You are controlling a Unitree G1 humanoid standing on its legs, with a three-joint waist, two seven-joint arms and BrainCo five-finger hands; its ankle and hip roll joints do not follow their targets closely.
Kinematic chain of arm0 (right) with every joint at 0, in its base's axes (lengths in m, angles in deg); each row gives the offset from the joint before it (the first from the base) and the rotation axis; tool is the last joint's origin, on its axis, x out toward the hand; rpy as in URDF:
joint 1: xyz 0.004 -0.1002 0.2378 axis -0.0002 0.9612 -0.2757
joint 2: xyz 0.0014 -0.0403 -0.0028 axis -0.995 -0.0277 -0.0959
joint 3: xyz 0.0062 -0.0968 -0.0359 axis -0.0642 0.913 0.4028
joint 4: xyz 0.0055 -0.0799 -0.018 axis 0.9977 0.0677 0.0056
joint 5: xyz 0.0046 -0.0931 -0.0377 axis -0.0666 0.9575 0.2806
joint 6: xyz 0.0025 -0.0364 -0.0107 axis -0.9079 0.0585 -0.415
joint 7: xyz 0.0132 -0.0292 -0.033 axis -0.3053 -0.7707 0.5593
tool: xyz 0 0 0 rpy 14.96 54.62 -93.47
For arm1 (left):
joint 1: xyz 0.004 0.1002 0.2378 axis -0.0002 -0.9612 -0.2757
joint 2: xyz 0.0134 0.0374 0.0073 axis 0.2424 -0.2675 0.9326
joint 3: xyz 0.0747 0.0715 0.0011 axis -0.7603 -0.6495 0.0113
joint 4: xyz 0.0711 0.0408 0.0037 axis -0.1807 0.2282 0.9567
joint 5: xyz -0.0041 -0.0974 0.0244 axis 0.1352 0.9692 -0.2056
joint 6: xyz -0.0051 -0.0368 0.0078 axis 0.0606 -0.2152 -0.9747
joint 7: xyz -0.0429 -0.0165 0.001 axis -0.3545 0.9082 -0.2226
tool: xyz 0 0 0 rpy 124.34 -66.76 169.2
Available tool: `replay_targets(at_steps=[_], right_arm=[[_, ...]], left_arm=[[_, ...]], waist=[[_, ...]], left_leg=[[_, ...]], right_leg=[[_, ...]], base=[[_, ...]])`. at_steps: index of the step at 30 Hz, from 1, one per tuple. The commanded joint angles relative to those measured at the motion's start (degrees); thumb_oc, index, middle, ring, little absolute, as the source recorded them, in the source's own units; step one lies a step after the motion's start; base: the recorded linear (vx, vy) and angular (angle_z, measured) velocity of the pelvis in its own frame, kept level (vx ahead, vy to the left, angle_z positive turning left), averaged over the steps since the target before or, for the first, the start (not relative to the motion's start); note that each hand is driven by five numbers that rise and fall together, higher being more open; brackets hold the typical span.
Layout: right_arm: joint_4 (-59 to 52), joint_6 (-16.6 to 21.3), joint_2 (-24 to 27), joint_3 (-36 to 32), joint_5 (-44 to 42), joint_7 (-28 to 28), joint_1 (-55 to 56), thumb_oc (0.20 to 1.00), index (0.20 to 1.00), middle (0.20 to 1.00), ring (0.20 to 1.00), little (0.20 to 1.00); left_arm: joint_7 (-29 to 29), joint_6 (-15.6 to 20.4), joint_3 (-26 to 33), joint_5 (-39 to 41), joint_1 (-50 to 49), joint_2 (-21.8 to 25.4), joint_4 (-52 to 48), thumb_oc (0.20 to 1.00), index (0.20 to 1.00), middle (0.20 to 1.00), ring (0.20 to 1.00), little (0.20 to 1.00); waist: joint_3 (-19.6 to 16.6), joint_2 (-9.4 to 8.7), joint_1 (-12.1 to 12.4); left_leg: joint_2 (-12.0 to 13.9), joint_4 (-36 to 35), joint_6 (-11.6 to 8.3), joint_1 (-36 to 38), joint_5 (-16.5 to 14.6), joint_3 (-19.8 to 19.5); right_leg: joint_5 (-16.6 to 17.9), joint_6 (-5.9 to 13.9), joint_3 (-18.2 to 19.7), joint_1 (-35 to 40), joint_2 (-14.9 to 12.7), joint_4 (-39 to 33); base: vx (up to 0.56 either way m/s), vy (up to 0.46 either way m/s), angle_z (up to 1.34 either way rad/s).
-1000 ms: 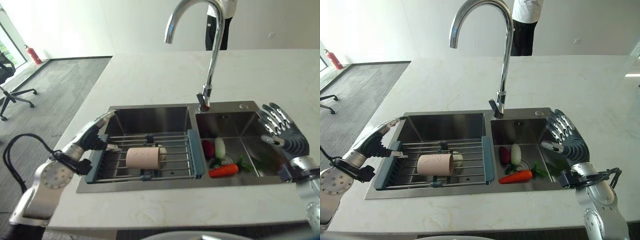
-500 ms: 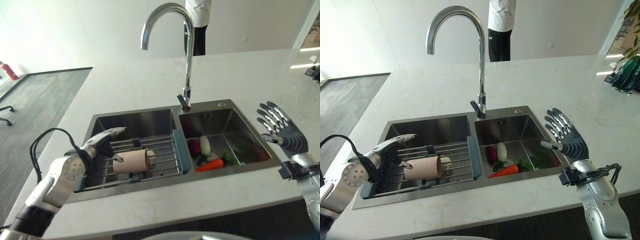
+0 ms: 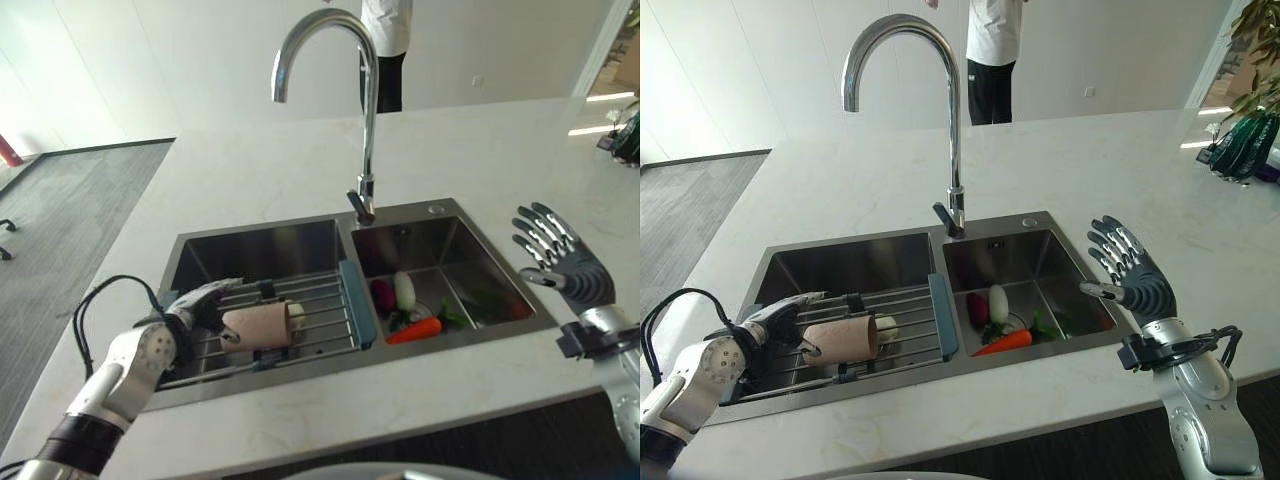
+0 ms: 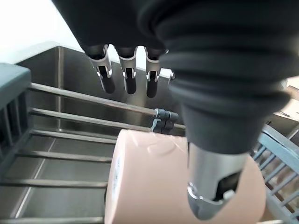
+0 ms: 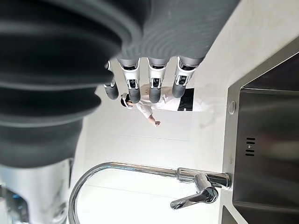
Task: Place the dishes in the dishwasher.
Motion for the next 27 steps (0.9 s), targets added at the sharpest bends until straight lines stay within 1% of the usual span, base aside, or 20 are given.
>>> replay_targets(at_steps=[1, 7, 12, 20, 23, 25, 27], right_arm=[[-0.9, 2.5, -0.1, -0.1, 1.2, 0.7, -7.4, 1.0, 1.0, 1.0, 1.0, 1.0], [-1.1, 2.6, -0.5, 0.1, 1.0, 1.6, -7.6, 1.0, 1.0, 1.0, 1.0, 1.0], [-1.4, 2.1, -0.7, 0.2, 0.4, 1.6, -7.7, 1.0, 1.0, 1.0, 1.0, 1.0], [-1.6, 2.3, -1.4, 1.0, 1.3, 2.2, -7.8, 1.0, 1.0, 1.0, 1.0, 1.0], [-1.8, 2.1, -1.6, 0.9, 1.3, 2.4, -7.8, 1.0, 1.0, 1.0, 1.0, 1.0], [-2.0, 1.9, -1.5, 0.9, 1.2, 2.3, -7.9, 1.0, 1.0, 1.0, 1.0, 1.0], [-2.0, 1.8, -1.6, 1.1, 1.4, 2.2, -8.1, 1.0, 1.0, 1.0, 1.0, 1.0]], left_arm=[[1.9, 1.2, 1.2, -2.2, 6.1, -0.5, 1.3, 1.0, 1.0, 1.0, 1.0, 1.0], [2.1, 1.4, -0.1, -3.6, 6.0, -1.6, 2.6, 1.0, 1.0, 1.0, 1.0, 1.0], [1.8, 1.9, -0.3, -3.8, 5.6, -1.6, 2.9, 1.0, 1.0, 1.0, 1.0, 1.0], [2.0, 1.7, -2.3, -6.0, 5.5, -2.7, 4.7, 1.0, 1.0, 1.0, 1.0, 1.0], [1.0, 0.0, -3.1, -7.8, 5.3, -3.4, 5.9, 1.0, 1.0, 1.0, 1.0, 1.0], [0.6, -2.0, -3.7, -9.4, 5.2, -3.9, 7.7, 1.0, 1.0, 1.0, 1.0, 1.0], [0.5, -2.9, -4.2, -10.1, 5.3, -4.3, 9.1, 1.0, 1.0, 1.0, 1.0, 1.0]], waist=[[1.3, 1.05, -0.2], [1.3, 0.88, -0.3], [1.4, 0.84, -0.3], [1.4, 0.79, -0.5], [1.4, 0.74, -0.6], [1.4, 0.73, -0.7], [1.4, 0.71, -0.7]], left_leg=[[8.0, 0.7, -5.15, 5.5, -3.0, 0.2], [8.0, 0.7, -5.17, 5.6, -3.1, 0.6], [8.0, 0.7, -5.13, 5.7, -3.1, 0.9], [8.0, 0.7, -5.09, 5.7, -3.2, 0.9], [8.0, 0.7, -5.08, 5.7, -3.2, 0.9], [8.0, 0.7, -5.04, 5.7, -3.2, 0.9], [8.0, 0.7, -5.0, 5.7, -3.2, 1.0]], right_leg=[[2.6, 4.16, -1.4, 0.4, -2.9, 0.3], [2.6, 4.11, -1.5, 0.3, -2.8, 0.3], [2.6, 4.1, -1.5, 0.3, -2.7, 0.3], [2.5, 4.0, -1.2, 0.3, -2.5, 0.3], [2.5, 4.01, -1.0, 0.1, -2.5, 0.3], [2.5, 4.01, -0.9, 0.1, -2.5, 0.3], [2.5, 4.02, -0.9, 0.1, -2.4, 0.3]], base=[[0.0, 0.0, 0.0], [0.0, 0.0, 0.0], [0.0, 0.0, 0.0], [0.0, 0.0, 0.0], [0.0, 0.0, 0.0], [0.0, 0.0, 0.0], [0.0, -0.003, -0.02]])
